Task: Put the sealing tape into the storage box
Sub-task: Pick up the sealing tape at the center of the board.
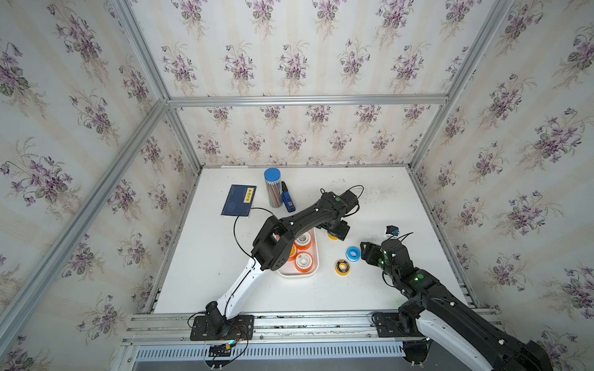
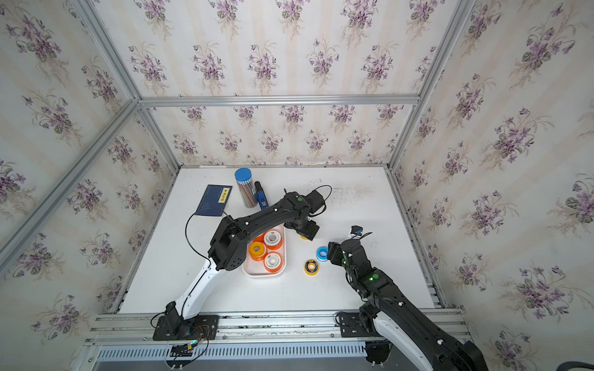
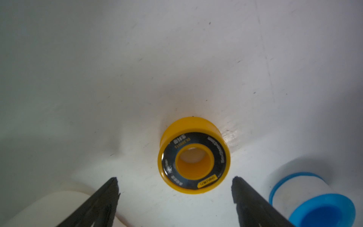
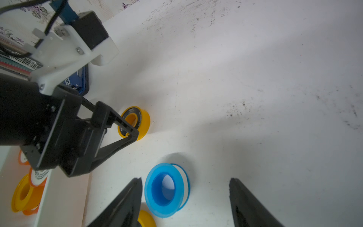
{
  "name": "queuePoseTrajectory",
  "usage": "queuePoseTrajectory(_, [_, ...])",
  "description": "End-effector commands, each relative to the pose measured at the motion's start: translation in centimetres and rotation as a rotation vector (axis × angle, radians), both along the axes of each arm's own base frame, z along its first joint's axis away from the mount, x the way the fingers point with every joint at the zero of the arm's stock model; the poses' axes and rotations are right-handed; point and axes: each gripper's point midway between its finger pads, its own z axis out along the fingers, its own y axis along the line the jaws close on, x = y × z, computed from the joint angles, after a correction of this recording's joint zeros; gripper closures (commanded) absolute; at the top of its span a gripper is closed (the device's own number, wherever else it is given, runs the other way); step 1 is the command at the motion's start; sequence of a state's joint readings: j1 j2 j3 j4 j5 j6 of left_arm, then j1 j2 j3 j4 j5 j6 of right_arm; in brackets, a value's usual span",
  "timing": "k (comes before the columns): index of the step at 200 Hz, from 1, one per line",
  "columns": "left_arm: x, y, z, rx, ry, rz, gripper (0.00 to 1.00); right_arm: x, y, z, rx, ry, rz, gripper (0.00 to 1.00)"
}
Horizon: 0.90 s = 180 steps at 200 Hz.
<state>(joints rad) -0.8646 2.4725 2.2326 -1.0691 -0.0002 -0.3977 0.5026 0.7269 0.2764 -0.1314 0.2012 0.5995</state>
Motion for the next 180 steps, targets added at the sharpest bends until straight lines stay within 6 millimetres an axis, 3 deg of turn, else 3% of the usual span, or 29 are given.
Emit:
queuePoseTrajectory(1, [0.2,-0.2,-0.6,0.003,-0.009,0.012,0.15,0.2,0.0,0.2,0.003,-0.011,-0.004,0.26])
queuePoseTrajectory(59, [0.6,-0.8,-1.5,0.015,-0.030,0.004,0.25,0.2,0.1,0.2,0.004,-0.010,0.001,0.26])
queuePoseTrajectory(104, [0.4,-0.8,-1.7,0.030,-0.034,-0.007,0.39,0.2,0.1,0.2,0.005,-0.011,0.002,0.26])
queuePoseTrajectory(136, [0.3,-0.9,-1.3,0.030,-0.039,-0.010,0.48,0.2,0.1,0.2,0.005,-0.009,0.003,0.26])
queuePoseTrajectory(180, [-0.2,-1.0,0.6,0.023,-0.056,-0.025,0.50,0.2,0.2,0.2,0.005,-0.009,0.005,0.26])
